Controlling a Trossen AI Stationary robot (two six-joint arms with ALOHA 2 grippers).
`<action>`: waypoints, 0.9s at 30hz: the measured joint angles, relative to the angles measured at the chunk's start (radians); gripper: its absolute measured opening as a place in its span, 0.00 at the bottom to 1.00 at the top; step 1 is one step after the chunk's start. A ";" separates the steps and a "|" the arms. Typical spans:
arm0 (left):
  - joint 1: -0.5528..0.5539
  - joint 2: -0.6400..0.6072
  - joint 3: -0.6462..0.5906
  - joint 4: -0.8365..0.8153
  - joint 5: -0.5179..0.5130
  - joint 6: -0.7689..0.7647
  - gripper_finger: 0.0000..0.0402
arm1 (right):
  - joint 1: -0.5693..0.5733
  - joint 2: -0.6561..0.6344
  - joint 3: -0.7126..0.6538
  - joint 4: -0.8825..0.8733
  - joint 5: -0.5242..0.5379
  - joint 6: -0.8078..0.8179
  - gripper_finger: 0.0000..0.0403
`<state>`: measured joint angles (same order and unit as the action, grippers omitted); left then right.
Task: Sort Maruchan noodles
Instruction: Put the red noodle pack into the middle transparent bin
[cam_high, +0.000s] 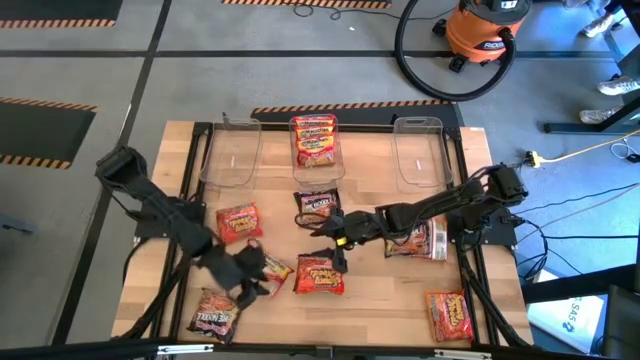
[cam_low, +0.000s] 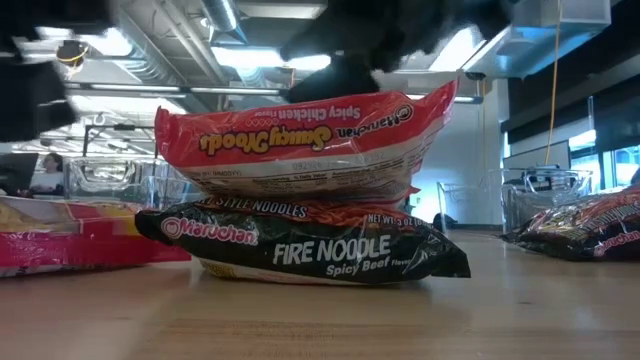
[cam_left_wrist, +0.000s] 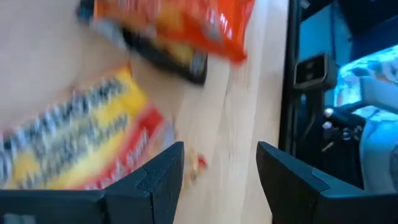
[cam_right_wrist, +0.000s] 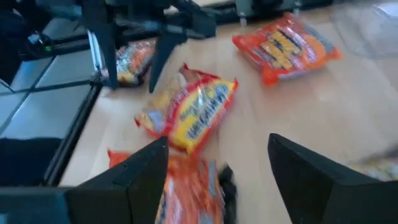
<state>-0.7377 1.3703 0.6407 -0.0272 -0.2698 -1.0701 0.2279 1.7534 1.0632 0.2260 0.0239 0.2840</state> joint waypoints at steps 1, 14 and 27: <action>-0.029 0.013 0.000 -0.003 -0.027 -0.030 0.48 | 0.000 0.021 0.020 0.013 -0.011 0.000 0.66; -0.170 0.194 0.002 0.020 -0.223 -0.088 0.48 | -0.075 0.361 0.404 -0.187 -0.185 0.154 0.80; -0.170 0.286 0.002 0.045 -0.242 -0.091 0.48 | -0.105 0.486 0.515 -0.174 -0.332 0.265 0.80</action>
<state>-0.9073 1.6566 0.6426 0.0180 -0.5122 -1.1610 0.1227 2.2398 1.5780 0.0521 -0.3077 0.5488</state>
